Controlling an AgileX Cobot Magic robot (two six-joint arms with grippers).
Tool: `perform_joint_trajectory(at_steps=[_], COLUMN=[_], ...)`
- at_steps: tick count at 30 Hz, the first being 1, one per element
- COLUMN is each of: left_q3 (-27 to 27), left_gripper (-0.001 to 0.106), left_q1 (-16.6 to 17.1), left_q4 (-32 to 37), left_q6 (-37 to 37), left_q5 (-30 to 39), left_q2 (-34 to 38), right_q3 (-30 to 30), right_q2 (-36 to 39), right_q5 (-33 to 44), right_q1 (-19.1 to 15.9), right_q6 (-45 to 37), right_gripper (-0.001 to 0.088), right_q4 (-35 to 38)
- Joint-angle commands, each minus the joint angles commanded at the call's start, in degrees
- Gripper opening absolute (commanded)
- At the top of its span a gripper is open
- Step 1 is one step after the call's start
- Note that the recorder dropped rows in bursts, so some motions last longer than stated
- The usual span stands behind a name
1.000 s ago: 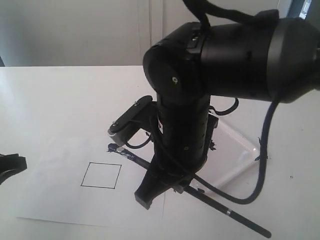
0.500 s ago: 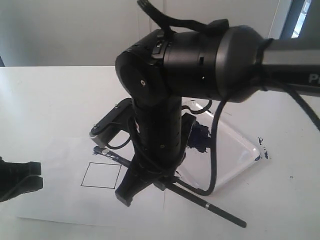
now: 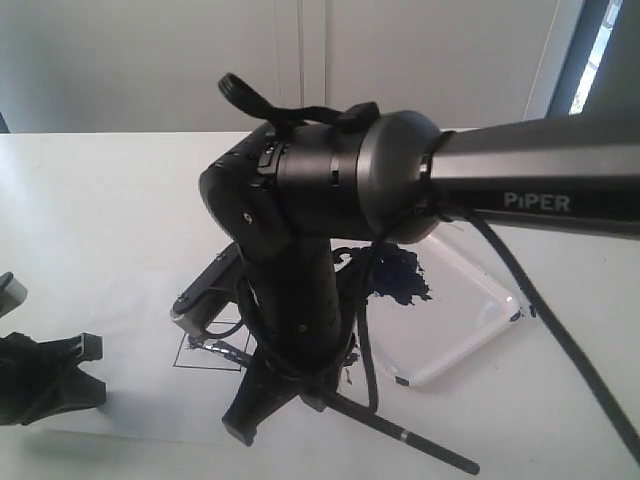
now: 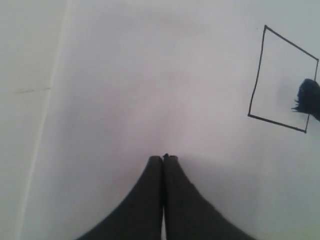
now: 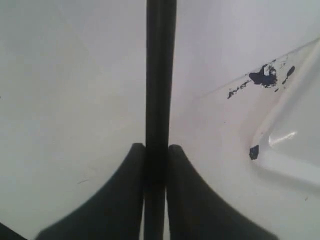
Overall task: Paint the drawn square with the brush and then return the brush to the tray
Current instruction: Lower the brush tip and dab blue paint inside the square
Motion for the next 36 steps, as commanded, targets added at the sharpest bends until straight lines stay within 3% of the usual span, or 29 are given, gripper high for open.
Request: perform_joint_trajectory(at_steps=[14, 23, 36], left_q3=[0.0, 0.0, 0.0], left_gripper=[0.0, 0.0, 0.0], left_q1=[0.0, 0.0, 0.0], left_q4=[0.0, 0.0, 0.0], left_q6=[-0.44, -0.44, -0.44], left_q5=[-0.63, -1.23, -1.33], left_q2=[-0.01, -0.01, -0.01], right_q3=[-2.87, -5.66, -6.31], right_q2=[4.19, 5.5, 6.52], right_q5=[0.0, 0.0, 0.0], right_q1=[0.0, 0.0, 0.32], right_q6=[0.96, 0.96, 0.3], right_gripper=[0.0, 0.0, 0.0], right_q4=[-7.54, -8.31, -1.74])
